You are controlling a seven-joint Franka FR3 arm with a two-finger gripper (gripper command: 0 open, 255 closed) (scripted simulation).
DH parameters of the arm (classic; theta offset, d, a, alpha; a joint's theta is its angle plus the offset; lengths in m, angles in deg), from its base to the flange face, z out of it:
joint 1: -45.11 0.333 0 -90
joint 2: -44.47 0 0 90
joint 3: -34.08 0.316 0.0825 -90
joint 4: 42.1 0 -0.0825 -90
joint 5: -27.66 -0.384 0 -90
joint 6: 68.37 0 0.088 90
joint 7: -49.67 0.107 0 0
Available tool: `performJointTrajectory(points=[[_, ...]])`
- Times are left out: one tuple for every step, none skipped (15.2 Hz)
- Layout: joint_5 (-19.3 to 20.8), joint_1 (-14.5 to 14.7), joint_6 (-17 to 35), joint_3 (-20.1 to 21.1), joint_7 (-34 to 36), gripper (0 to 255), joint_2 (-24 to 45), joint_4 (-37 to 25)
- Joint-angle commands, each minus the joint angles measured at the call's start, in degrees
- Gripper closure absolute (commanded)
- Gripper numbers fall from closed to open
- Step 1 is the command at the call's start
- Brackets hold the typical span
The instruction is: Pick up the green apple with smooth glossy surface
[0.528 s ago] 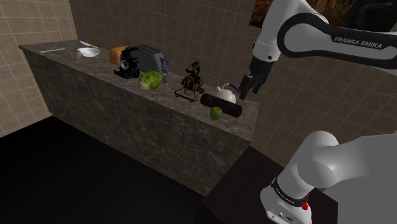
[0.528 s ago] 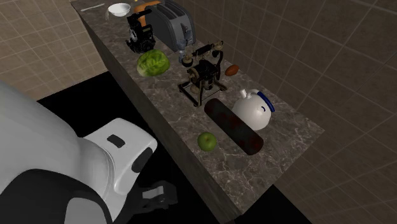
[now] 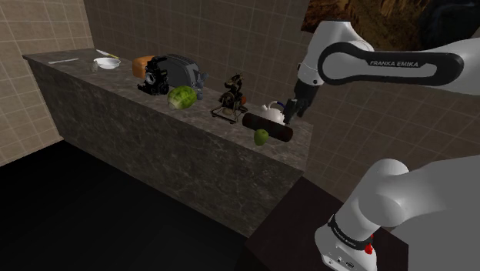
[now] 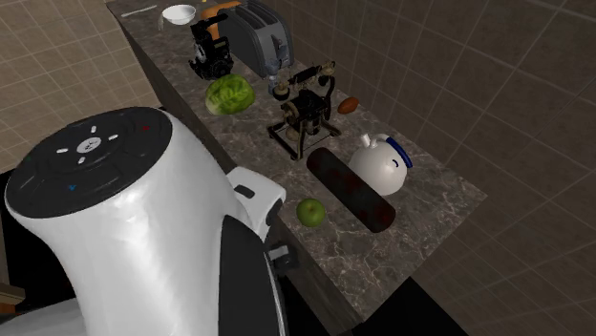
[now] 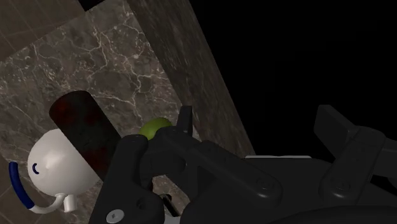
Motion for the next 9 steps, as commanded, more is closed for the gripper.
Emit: performJointTrajectory(points=[[0.8,-0.3,4.0,-1.5,-1.5,0,2.1,0.9],[1.2,-0.5,6.2,-2.4,-2.5,0,3.4,1.2],[1.6,-0.7,8.3,-3.4,-3.5,0,4.9,1.4],[1.9,-0.9,10.4,-4.3,-4.5,0,6.5,1.5],[2.2,-1.0,12.6,-5.3,-5.4,0,8.1,1.5],[2.4,-1.1,14.7,-6.2,-6.5,0,9.8,1.5],[2.5,-1.2,16.8,-7.2,-7.5,0,11.6,1.3],[2.5,-1.2,18.9,-8.2,-8.6,0,13.5,1.0],[2.4,-1.2,20.9,-9.1,-9.7,0,15.5,0.7]])
